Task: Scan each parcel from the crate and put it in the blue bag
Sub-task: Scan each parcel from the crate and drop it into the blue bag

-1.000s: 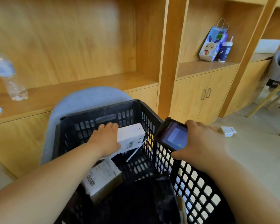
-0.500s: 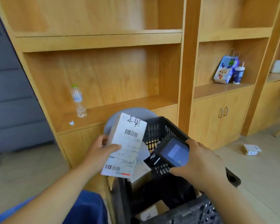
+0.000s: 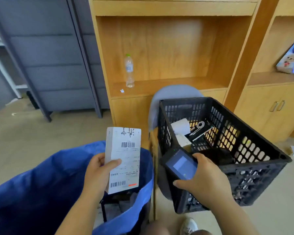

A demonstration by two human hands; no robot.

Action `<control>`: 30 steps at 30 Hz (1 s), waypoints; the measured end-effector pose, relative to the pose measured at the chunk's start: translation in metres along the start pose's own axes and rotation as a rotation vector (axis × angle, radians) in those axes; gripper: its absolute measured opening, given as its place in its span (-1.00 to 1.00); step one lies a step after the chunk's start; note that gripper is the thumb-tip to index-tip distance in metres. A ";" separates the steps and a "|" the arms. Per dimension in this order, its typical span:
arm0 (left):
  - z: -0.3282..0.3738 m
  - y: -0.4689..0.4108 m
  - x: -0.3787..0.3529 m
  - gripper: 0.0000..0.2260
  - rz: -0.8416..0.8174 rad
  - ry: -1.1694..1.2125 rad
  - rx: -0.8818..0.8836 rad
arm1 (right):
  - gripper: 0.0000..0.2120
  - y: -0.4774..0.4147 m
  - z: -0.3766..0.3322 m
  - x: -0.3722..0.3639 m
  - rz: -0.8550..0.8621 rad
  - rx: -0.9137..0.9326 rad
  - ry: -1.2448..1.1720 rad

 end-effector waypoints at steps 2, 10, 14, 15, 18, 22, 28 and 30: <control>-0.017 0.007 0.020 -0.75 0.052 0.007 0.007 | -0.13 0.004 -0.014 -0.015 -0.030 0.043 0.027; -0.058 0.019 0.071 -0.65 0.228 -0.048 0.011 | -0.12 0.017 -0.054 -0.054 -0.199 0.215 0.101; -0.065 0.020 0.083 -0.63 0.260 -0.097 -0.012 | -0.15 0.019 -0.064 -0.062 -0.230 0.246 0.117; -0.067 0.020 0.085 -0.63 0.264 -0.096 -0.012 | -0.16 0.018 -0.066 -0.064 -0.239 0.250 0.121; -0.069 0.020 0.087 -0.62 0.265 -0.094 -0.013 | -0.22 0.017 -0.069 -0.066 -0.256 0.258 0.130; -0.071 0.018 0.089 -0.62 0.276 -0.101 -0.015 | -0.19 0.015 -0.070 -0.069 -0.293 0.265 0.148; -0.080 0.005 0.099 -0.66 0.287 -0.082 0.045 | -0.23 0.012 -0.069 -0.078 -0.311 0.249 0.130; -0.083 -0.004 0.106 -0.69 0.306 -0.113 0.080 | -0.26 0.008 -0.068 -0.082 -0.311 0.236 0.126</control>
Point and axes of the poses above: each hand's wrist, its own y-axis away from the middle knuckle, its own x-axis out of the back of the hand, z = x × y, the point moved 6 cm from there along -y, towards the middle knuckle, and after that the axes turned 15 degrees about x, right-handed, at the moved point
